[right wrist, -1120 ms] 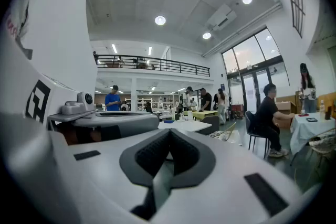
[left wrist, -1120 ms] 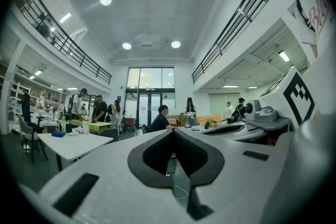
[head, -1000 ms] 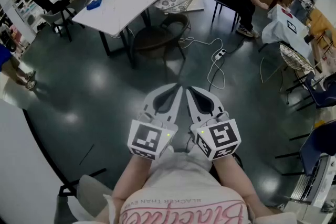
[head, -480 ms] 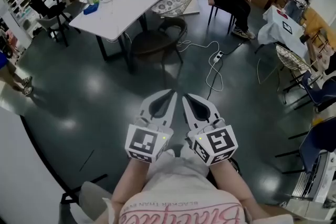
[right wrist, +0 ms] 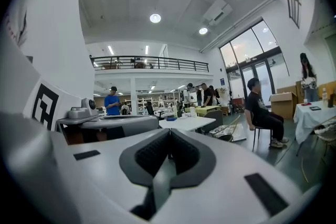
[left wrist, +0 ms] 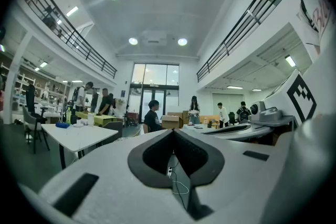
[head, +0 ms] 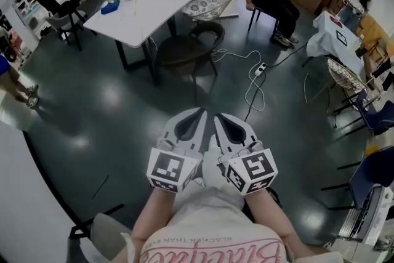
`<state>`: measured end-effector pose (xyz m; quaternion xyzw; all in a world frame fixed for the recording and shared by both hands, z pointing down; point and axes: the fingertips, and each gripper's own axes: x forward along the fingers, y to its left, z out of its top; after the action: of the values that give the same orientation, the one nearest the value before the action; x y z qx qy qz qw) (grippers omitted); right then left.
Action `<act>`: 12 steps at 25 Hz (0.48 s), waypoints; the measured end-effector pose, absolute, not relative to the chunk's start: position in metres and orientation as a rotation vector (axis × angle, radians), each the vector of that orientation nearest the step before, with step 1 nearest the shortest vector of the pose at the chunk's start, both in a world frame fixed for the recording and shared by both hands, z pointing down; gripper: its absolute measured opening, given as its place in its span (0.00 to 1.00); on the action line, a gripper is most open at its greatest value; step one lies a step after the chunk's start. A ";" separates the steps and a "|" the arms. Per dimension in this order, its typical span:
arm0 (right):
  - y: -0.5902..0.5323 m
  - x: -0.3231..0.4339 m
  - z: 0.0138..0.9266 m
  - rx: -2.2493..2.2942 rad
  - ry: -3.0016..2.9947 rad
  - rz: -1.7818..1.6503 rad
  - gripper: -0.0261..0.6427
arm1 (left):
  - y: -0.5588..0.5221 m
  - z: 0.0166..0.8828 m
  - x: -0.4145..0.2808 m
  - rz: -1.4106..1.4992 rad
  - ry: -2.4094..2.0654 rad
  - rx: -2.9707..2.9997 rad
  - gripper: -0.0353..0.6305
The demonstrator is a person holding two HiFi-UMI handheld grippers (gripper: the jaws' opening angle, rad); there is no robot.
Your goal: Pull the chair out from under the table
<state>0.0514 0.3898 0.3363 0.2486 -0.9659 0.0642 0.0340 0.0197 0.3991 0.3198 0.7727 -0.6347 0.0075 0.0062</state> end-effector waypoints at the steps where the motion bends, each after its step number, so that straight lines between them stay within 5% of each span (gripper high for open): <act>1: 0.385 0.049 0.338 0.761 -2.969 0.201 0.05 | 0.394 0.320 0.017 0.022 -1.989 2.414 0.06; 12: 0.296 0.020 0.351 0.762 -2.958 0.253 0.05 | 0.304 0.331 -0.013 0.052 -1.986 2.400 0.06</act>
<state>0.0204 0.2960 0.3507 0.2484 -0.9644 0.0824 0.0386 -0.0129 0.3040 0.3310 0.7703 -0.6373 0.0168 0.0129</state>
